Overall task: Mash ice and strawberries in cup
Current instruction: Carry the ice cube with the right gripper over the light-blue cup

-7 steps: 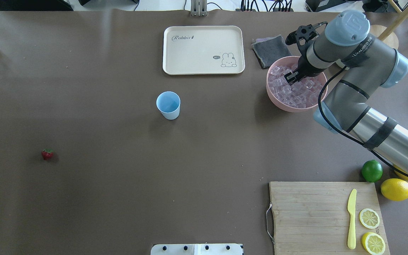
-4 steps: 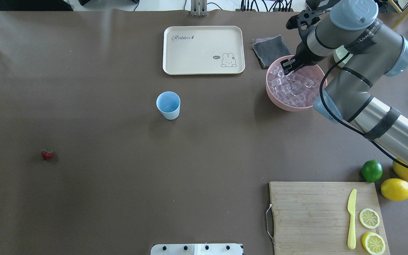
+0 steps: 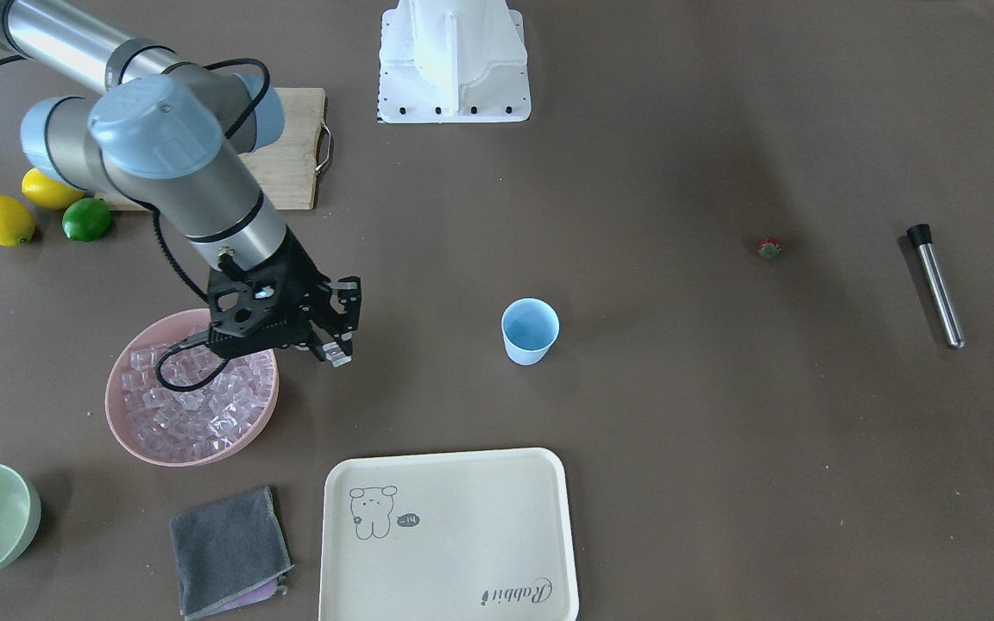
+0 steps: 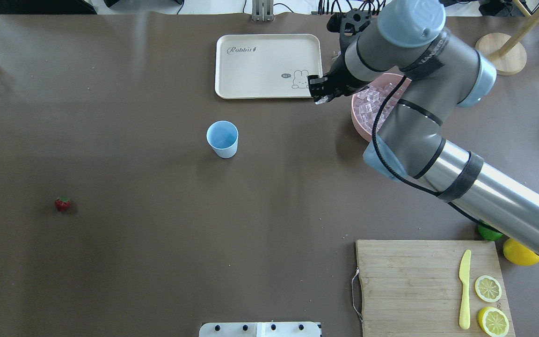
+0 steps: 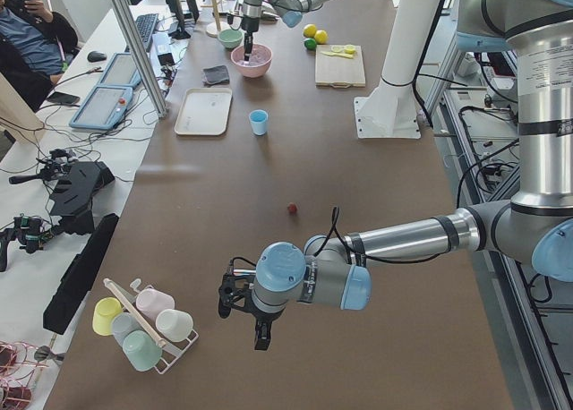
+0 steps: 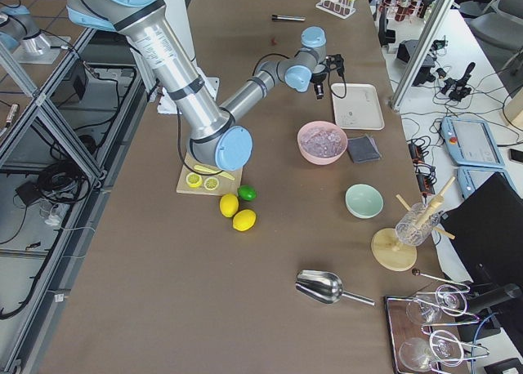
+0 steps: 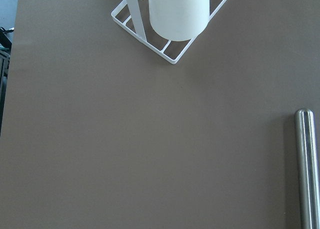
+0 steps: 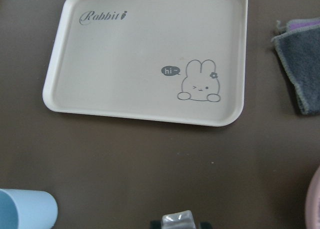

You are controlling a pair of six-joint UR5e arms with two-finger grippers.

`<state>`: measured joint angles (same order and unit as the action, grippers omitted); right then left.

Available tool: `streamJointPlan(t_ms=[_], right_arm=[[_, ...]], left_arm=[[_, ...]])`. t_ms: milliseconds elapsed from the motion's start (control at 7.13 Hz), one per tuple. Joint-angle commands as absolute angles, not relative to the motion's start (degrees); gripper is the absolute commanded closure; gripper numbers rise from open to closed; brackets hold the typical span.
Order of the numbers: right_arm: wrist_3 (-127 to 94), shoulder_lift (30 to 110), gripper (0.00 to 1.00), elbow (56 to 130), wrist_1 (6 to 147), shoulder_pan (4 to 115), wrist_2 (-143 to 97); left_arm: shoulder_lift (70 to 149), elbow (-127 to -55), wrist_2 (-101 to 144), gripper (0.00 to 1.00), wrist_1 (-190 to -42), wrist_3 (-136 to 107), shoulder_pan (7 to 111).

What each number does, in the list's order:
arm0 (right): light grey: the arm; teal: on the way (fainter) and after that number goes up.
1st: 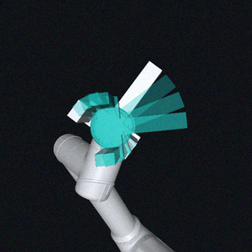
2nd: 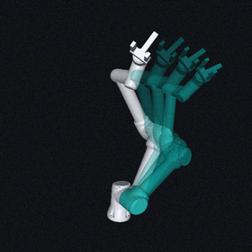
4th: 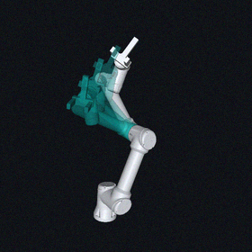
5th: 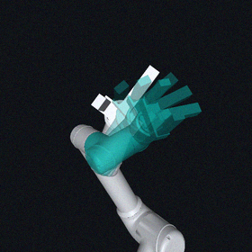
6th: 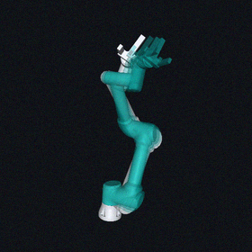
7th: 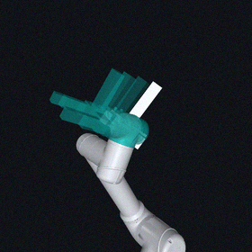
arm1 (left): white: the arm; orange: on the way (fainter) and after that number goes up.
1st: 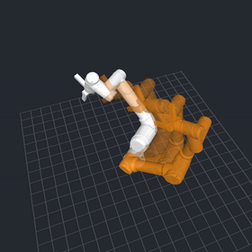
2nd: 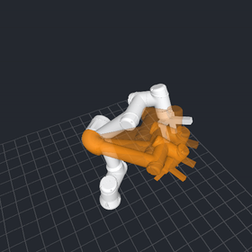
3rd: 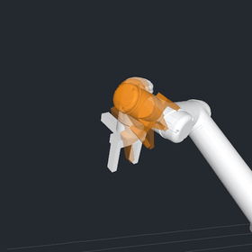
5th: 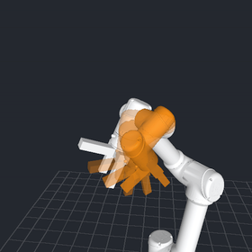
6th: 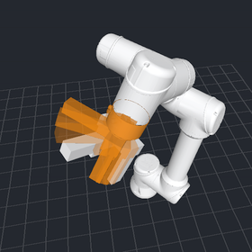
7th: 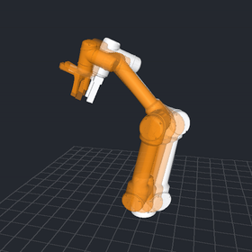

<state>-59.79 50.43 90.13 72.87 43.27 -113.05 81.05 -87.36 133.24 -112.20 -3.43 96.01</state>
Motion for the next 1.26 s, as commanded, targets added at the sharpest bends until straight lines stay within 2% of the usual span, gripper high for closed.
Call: streamJointPlan(t_ms=[0, 281, 1122], right_arm=[[-70.19, 43.18, 0.80, 88.51, 73.74, 35.54, -105.23], [-74.96, 38.34, 0.79, 86.06, 73.48, 28.42, -93.92], [-74.88, 37.26, 0.75, 82.98, 70.94, 27.86, -89.65]], left_arm=[[81.30, -87.71, 133.24, 0.02, -112.15, -3.51, 95.98], [81.56, -87.72, 133.24, 0.02, -112.15, -3.52, 95.98], [81.21, -87.54, 137.28, 0.02, -112.15, -3.43, 96.06]])
